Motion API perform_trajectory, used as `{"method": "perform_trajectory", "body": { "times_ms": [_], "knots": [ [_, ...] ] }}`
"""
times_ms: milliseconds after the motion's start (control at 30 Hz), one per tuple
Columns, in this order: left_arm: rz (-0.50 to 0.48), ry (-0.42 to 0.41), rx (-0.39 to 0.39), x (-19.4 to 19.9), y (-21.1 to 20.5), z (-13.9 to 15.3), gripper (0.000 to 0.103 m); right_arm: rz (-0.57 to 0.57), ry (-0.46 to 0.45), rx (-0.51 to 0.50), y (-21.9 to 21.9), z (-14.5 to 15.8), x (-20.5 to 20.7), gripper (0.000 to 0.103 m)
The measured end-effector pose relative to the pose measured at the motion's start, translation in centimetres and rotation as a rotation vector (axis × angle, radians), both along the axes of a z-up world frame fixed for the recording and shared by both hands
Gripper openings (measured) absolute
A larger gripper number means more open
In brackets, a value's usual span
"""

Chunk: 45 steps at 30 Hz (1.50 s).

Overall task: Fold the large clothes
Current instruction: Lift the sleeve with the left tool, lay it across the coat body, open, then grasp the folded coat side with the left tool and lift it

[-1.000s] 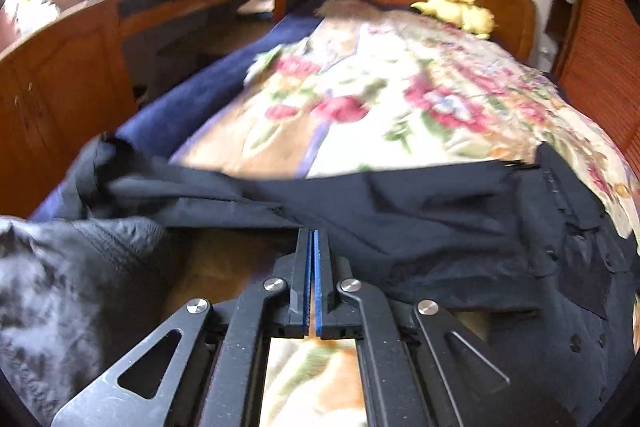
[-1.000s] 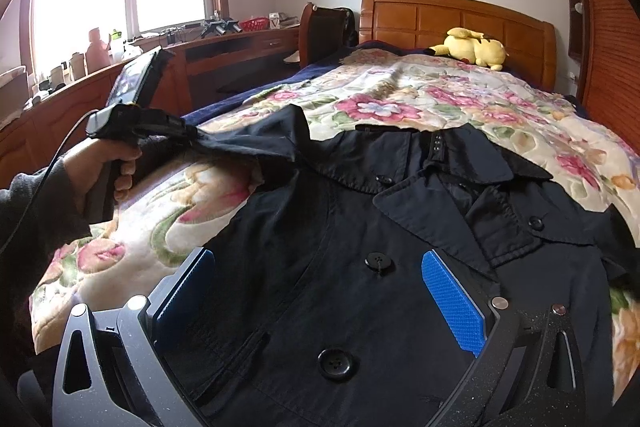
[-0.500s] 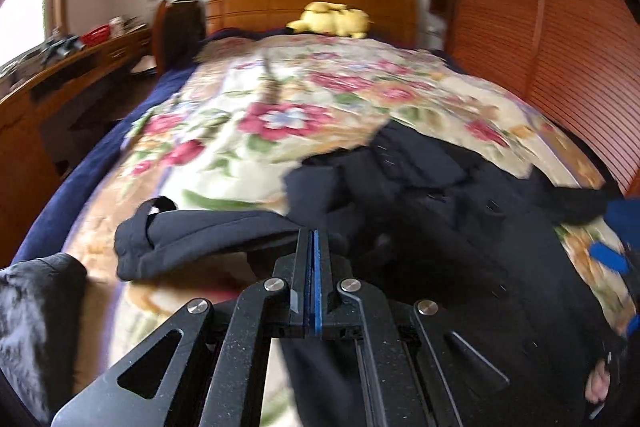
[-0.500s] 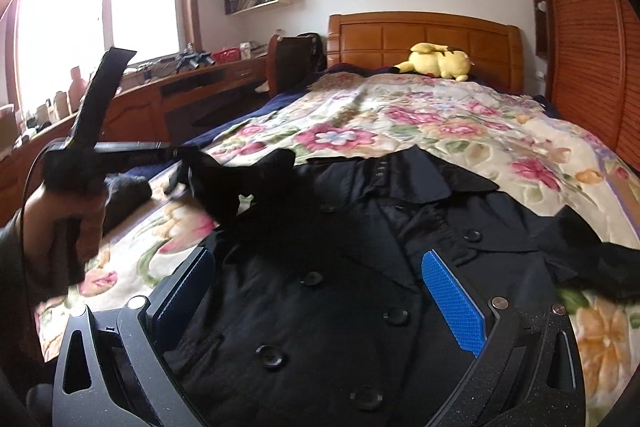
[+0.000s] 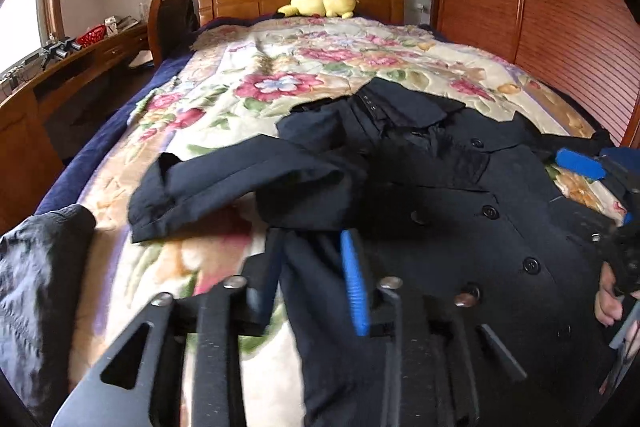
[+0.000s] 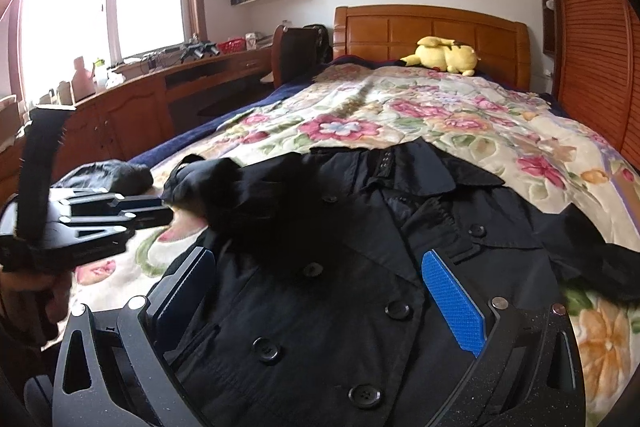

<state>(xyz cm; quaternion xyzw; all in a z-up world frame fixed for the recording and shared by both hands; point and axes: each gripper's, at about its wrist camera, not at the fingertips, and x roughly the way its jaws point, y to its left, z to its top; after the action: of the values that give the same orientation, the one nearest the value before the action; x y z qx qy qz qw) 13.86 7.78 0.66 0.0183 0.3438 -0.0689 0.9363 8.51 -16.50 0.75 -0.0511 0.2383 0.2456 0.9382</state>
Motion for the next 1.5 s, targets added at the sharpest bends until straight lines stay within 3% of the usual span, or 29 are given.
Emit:
{"method": "perform_trajectory", "body": {
  "times_ms": [67, 133, 200, 267, 400, 667, 800, 1000, 1133, 1367, 1433, 1500],
  "knots": [
    [0.009, -0.004, -0.009, -0.3, 1.1, 0.3, 0.039, 0.009, 0.008, -0.008, 0.3, -0.1, 0.3, 0.103],
    [0.026, -0.001, -0.015, -0.2, 2.5, 0.5, 0.047, 0.013, 0.011, -0.015, 0.3, -0.1, 0.5, 0.103],
    [0.047, 0.0, -0.027, 0.2, 3.6, 0.5, 0.067, 0.016, 0.013, -0.023, 0.5, -0.2, 0.7, 0.103],
    [0.072, 0.002, -0.043, 1.0, 4.9, 0.5, 0.074, 0.019, 0.015, -0.028, 0.6, -0.2, 0.7, 0.103],
    [0.155, -0.02, -0.005, 3.4, 7.2, 0.2, 0.074, 0.024, 0.014, -0.039, 0.8, -0.2, 0.4, 0.103],
    [0.293, 0.051, 0.011, 9.3, 12.3, -3.0, 0.074, 0.035, 0.015, -0.058, 1.3, -0.5, 0.4, 0.103],
    [0.328, 0.107, -0.004, 11.1, 14.2, -5.3, 0.074, 0.042, 0.026, -0.066, 1.6, -0.7, 0.6, 0.103],
    [0.358, 0.207, 0.042, 13.5, 15.0, -8.9, 0.074, 0.052, 0.046, -0.08, 1.8, -1.0, 0.9, 0.103],
    [0.358, 0.23, 0.056, 14.4, 14.8, -10.0, 0.074, 0.048, 0.04, -0.082, 1.8, -0.9, 0.9, 0.103],
    [0.347, 0.246, -0.006, 14.5, 15.3, -10.4, 0.065, 0.053, 0.048, -0.071, 1.8, -0.8, 0.8, 0.103],
    [0.327, 0.256, -0.014, 14.3, 15.2, -10.4, 0.056, 0.052, 0.046, -0.068, 1.7, -0.7, 0.6, 0.103],
    [0.309, 0.267, -0.018, 14.0, 14.9, -10.2, 0.036, 0.052, 0.045, -0.061, 1.6, -0.6, 0.5, 0.103]
  ]
}}
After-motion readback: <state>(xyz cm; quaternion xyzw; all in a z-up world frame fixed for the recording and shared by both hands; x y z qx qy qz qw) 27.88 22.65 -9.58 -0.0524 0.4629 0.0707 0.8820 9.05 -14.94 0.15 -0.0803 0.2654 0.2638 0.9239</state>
